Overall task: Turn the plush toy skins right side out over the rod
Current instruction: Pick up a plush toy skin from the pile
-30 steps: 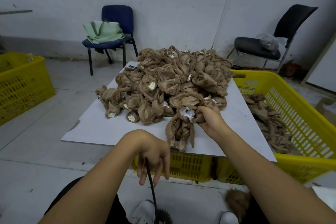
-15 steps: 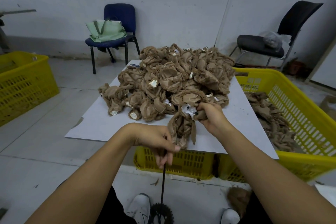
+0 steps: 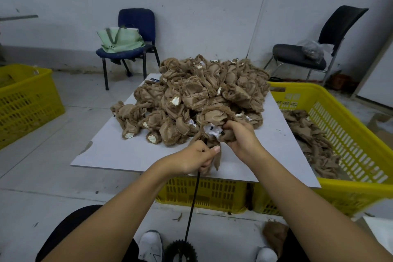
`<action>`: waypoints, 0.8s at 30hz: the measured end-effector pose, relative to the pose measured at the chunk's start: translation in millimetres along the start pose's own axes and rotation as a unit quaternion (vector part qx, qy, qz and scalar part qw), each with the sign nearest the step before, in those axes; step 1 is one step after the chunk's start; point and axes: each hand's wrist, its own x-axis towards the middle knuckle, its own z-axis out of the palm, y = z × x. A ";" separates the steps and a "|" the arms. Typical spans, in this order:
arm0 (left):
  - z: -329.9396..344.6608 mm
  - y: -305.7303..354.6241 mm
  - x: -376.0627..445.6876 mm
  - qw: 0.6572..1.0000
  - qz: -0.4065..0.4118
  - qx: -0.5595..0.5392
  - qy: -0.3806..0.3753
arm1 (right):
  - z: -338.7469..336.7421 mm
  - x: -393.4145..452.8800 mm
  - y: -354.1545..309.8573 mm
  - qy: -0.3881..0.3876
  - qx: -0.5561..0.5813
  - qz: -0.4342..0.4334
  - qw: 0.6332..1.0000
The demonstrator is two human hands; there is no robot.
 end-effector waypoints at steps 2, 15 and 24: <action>4.2 0.7 5.3 1.000 0.010 -0.003 0.017 | 0.3 -2.1 -2.0 0.003 0.005 -0.014 1.000; 22.5 1.9 46.6 0.992 0.038 -0.024 0.119 | -3.4 -2.1 -14.0 -0.020 0.103 0.014 0.994; 34.6 0.9 54.8 0.990 0.027 -0.083 0.114 | -6.7 -15.4 -8.7 -0.051 -0.221 -0.267 0.937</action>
